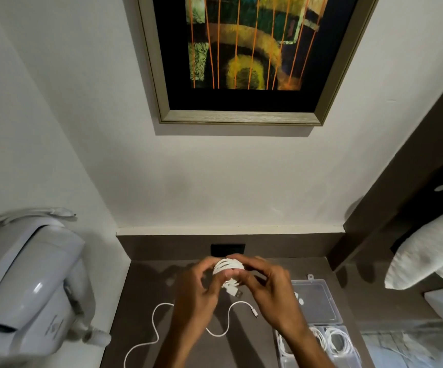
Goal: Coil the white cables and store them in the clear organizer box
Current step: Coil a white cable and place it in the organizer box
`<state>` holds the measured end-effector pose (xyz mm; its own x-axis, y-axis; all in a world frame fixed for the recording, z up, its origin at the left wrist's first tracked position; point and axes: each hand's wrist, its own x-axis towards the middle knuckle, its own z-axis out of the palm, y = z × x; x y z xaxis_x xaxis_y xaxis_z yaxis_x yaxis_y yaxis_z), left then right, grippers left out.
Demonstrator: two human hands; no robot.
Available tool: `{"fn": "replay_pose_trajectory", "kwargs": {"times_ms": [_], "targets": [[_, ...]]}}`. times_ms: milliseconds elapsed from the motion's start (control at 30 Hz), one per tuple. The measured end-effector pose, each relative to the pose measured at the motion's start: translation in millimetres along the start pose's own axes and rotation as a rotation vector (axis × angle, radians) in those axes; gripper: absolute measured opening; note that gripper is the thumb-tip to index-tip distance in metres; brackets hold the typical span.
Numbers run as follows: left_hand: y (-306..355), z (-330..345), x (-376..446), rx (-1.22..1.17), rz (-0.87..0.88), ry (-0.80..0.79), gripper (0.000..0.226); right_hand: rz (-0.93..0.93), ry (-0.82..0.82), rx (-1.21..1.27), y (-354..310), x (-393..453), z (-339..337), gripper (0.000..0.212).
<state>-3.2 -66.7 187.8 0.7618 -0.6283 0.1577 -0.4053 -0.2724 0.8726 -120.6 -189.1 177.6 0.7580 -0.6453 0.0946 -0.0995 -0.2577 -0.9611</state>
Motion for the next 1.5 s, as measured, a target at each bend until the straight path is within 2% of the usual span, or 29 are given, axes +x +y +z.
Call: {"fn": "replay_pose_trajectory", "kwargs": {"times_ms": [100,300,500,633,767,900,1000,1133,1267,1333,1500], "targets": [[0,3,1,-0.238,-0.050,0.008,0.050,-0.003,0.053,-0.084,0,-1,4,0.027],[-5,6,2,0.131,0.168,0.018,0.012,-0.048,0.060,-0.154,5,-6,7,0.007],[-9,15,4,0.246,0.199,-0.045,0.017,-0.090,0.121,-0.237,15,-7,7,0.006],[-11,23,6,0.250,0.191,-0.081,0.018,0.078,0.073,-0.094,21,-10,4,0.005],[-13,32,6,0.145,0.123,-0.137,0.019,0.302,0.046,0.249,27,-12,-7,0.007],[-14,39,7,0.012,-0.025,-0.221,0.008,0.386,0.042,0.430,33,-14,-17,0.011],[-18,43,8,-0.184,-0.083,-0.293,0.018,0.448,0.044,0.555,41,-20,-25,0.015],[-32,57,11,-0.101,-0.011,-0.369,0.013,0.545,0.091,0.662,54,-29,-34,0.021],[-37,75,-3,-0.113,0.011,-0.488,0.041,0.644,0.226,0.753,66,-42,-33,0.024],[-45,81,-10,-0.051,0.093,-0.518,0.055,0.656,0.268,0.736,70,-52,-29,0.027],[-58,95,-21,0.037,0.203,-0.572,0.058,0.679,0.352,0.622,76,-81,-22,0.028]]}}
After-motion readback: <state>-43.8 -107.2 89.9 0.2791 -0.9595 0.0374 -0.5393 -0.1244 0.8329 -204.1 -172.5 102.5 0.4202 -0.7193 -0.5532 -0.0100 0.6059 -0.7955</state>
